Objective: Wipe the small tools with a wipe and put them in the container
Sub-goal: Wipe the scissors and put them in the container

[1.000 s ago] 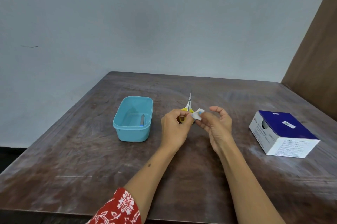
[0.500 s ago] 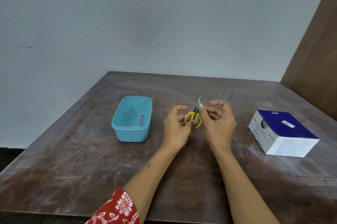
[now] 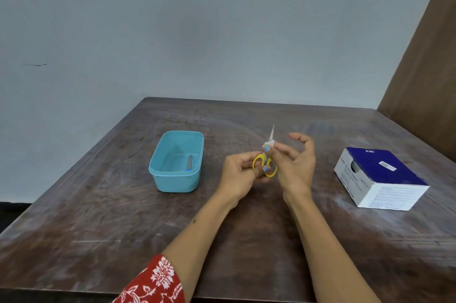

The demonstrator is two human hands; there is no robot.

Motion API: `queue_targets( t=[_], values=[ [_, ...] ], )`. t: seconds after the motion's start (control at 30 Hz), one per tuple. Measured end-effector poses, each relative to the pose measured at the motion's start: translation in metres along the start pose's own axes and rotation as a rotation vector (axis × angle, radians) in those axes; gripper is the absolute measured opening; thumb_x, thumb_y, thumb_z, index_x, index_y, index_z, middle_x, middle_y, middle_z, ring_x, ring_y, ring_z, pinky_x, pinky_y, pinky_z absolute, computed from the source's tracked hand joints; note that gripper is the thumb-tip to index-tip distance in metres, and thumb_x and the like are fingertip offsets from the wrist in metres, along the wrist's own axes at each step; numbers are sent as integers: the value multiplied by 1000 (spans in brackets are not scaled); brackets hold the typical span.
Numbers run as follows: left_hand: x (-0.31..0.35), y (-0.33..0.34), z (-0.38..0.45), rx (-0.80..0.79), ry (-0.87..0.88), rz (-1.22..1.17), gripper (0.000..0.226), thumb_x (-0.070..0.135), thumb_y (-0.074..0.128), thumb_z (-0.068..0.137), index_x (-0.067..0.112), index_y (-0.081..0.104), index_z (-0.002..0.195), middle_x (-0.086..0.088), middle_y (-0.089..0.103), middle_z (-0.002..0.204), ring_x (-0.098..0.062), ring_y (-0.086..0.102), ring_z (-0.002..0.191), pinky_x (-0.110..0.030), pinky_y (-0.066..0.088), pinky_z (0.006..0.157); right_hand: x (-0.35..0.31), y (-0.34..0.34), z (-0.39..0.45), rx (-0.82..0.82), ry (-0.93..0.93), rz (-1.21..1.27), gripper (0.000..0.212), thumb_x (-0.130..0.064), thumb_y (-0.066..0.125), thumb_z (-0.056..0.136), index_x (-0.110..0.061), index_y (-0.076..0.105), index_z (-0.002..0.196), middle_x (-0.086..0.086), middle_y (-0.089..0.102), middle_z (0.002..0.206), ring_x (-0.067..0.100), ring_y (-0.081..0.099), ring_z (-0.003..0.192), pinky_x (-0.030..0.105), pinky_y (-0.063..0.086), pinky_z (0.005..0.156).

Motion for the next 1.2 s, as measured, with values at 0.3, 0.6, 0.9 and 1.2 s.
queue_targets(
  t=[0.3,0.6,0.9,1.2],
  values=[
    [-5,6,-4,-58,-82,55,32,-10,62,80,-5,61,112,-9,66,80,-9,67,67,-24,59,62,0,-10,5,128,34,93,46,-2,75,75,-25,48,105,9,72,81,13,71,74,17,53,66],
    [-1,1,-3,-18,-73,50,26,-8,65,79,-4,65,105,-12,68,83,-17,66,75,-28,59,68,2,-5,2,54,69,39,45,-5,74,78,-19,49,112,5,72,77,9,68,62,17,51,55],
    [2,-1,-4,2,-46,48,24,-6,64,80,-2,66,104,-12,69,83,-16,67,76,-26,59,69,15,1,5,-42,153,1,9,-5,72,79,-9,68,87,1,73,76,8,67,63,20,54,54],
    [3,0,-5,-7,-64,47,20,-6,63,81,-1,68,99,-8,70,80,-10,68,71,-23,59,66,13,-1,6,-24,129,7,8,-8,72,79,-15,72,83,-1,70,70,12,63,65,25,53,58]
  ],
)
Point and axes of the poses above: each hand's wrist, its own z-axis towards the middle knuckle, its own y-axis out of the palm, x = y × z, the point moved 6 cm from there along z, towards the middle knuckle
